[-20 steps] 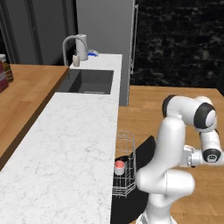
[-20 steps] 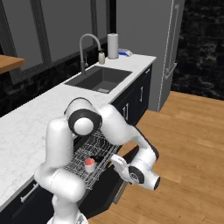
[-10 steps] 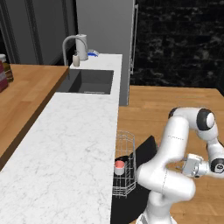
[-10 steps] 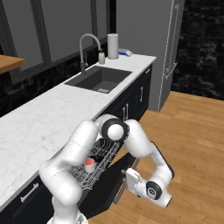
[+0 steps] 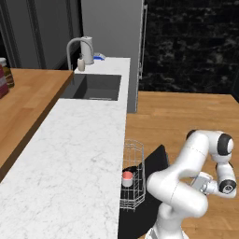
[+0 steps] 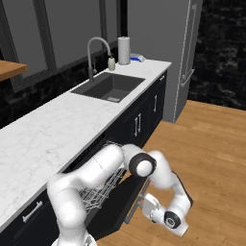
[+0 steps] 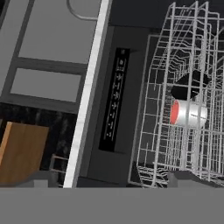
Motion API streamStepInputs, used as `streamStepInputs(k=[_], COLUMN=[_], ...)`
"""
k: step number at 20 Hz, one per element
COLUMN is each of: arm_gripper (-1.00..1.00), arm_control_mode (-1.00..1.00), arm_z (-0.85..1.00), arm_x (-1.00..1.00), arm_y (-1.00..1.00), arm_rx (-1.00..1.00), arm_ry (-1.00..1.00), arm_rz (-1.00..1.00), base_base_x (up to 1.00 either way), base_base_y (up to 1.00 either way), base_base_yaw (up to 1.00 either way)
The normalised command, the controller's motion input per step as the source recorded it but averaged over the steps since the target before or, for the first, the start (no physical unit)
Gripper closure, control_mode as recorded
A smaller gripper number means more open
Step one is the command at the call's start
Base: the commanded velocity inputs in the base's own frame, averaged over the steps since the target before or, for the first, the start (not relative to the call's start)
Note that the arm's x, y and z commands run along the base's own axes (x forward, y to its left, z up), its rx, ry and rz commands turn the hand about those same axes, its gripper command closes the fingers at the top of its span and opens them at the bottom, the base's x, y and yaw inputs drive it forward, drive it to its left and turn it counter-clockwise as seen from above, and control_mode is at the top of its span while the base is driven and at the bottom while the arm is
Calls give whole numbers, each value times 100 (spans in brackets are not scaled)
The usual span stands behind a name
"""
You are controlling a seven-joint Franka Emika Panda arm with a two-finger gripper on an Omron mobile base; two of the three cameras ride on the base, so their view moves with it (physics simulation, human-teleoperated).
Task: Pick up the cup and bowl from the counter, place them in the dishwasher, and close the dishwasher door.
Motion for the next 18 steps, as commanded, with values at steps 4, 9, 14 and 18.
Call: streamStepInputs(k=[4,9,14,18], arm_gripper=[-100,-100,-100,-100], arm_control_mode=[-100,-100,-100,-100], arm_z=[-56,-69,-96,-73], arm_x=[57,58,44,33], arm_y=[2,-2,-11,8], arm_rx=[0,0,0,1], arm_ry=[4,10,5,0], arm_rz=[0,-1,0,0], base_base_x=[0,0,0,0], base_base_y=[0,0,0,0], base_base_yaw=[0,0,0,0])
